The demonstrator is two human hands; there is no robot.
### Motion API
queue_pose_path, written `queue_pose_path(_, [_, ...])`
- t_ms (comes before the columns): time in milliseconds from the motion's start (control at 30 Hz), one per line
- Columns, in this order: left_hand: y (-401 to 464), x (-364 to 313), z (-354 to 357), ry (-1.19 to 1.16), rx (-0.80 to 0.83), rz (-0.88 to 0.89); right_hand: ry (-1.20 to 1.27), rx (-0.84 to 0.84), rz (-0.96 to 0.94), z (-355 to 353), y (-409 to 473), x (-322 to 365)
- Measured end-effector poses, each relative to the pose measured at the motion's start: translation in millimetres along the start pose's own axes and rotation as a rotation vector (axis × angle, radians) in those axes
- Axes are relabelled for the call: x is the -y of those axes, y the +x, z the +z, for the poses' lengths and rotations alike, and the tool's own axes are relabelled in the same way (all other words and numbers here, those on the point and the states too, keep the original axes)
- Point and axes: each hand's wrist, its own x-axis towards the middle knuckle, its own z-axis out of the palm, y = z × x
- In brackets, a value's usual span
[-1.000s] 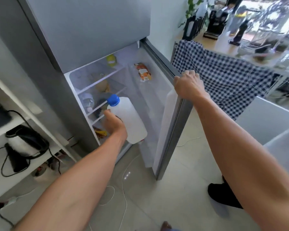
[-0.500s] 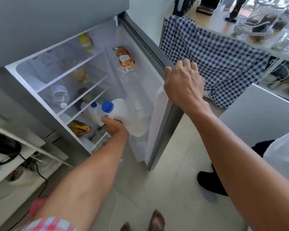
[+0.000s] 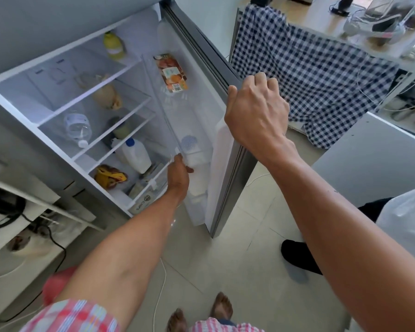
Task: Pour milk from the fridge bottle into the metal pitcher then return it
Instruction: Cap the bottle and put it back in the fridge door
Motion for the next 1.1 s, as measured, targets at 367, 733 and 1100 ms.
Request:
queue_pose_path(367, [14.9, 6.3, -19.5, 0.364, 0.201, 0.117, 0.01, -0.007, 0.012, -0.3, -2.3, 2.0])
queue_pose_path(733, [-63.3, -78.2, -77.3, 0.176, -0.035, 0.449, 0.109, 0.166, 0.044, -9.9, -24.9, 62.7])
queue_pose_path(1100, [-58.4, -116.6, -165.5, 0.19, -0.058, 0.517, 0.754, 0.358, 0.009, -6.6, -32.5, 146.6])
